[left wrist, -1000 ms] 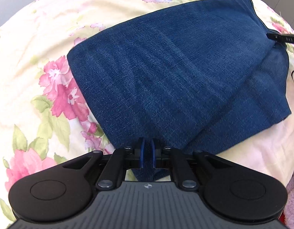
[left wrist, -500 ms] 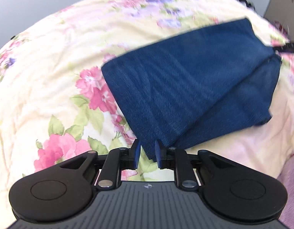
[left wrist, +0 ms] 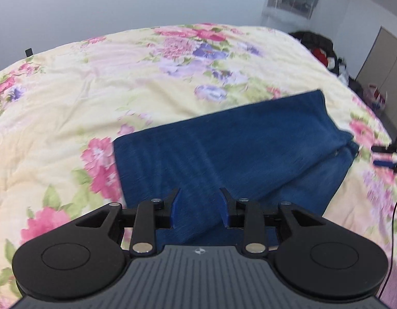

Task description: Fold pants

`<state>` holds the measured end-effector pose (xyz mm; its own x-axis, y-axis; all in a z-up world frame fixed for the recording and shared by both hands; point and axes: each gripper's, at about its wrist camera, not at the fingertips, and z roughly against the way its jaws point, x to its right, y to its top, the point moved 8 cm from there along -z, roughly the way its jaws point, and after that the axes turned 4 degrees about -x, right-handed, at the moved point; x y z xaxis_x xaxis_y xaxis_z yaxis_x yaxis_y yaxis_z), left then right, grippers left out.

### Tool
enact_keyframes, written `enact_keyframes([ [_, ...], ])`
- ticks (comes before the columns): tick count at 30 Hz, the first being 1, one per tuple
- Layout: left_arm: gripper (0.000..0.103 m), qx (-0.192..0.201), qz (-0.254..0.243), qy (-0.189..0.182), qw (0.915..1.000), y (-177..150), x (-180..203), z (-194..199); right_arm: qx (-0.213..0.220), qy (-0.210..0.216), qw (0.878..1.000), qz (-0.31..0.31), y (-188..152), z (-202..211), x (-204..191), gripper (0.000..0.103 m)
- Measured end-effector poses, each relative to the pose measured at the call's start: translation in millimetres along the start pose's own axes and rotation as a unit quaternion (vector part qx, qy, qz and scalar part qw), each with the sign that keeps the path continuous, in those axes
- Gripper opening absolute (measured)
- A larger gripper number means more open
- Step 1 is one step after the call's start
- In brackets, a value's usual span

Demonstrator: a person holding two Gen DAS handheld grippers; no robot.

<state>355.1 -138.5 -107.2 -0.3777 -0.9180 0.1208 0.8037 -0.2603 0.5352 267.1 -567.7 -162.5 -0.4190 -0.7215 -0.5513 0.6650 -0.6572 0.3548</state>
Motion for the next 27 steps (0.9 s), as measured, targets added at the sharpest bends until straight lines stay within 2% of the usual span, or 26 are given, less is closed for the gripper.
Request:
enact_keyframes([
  [6,0.038,0.019,0.023,-0.018,0.9994,15,29,-41,0.013,0.062,0.994,-0.093,5,-4,35,0.067],
  [10,0.038,0.022,0.03,-0.02,0.9991,24,41,-63,0.015,0.089,0.987,-0.13,11,-18,52,0.068],
  [18,0.038,0.011,0.036,-0.009,0.9992,35,45,-106,0.022,0.113,0.975,-0.192,26,-70,70,0.068],
  [24,0.038,0.015,0.034,-0.014,0.9992,40,44,-124,0.054,0.134,0.97,-0.194,36,-95,61,0.073],
  [25,0.038,0.017,0.034,-0.017,0.9991,42,44,-126,0.058,0.125,0.972,-0.189,38,-97,59,0.071],
  [26,0.038,0.019,0.033,-0.019,0.9991,44,45,-127,0.061,0.11,0.975,-0.181,38,-99,58,0.062],
  [27,0.038,0.022,0.031,-0.021,0.9991,47,45,-129,0.063,0.094,0.979,-0.17,39,-100,57,0.05],
])
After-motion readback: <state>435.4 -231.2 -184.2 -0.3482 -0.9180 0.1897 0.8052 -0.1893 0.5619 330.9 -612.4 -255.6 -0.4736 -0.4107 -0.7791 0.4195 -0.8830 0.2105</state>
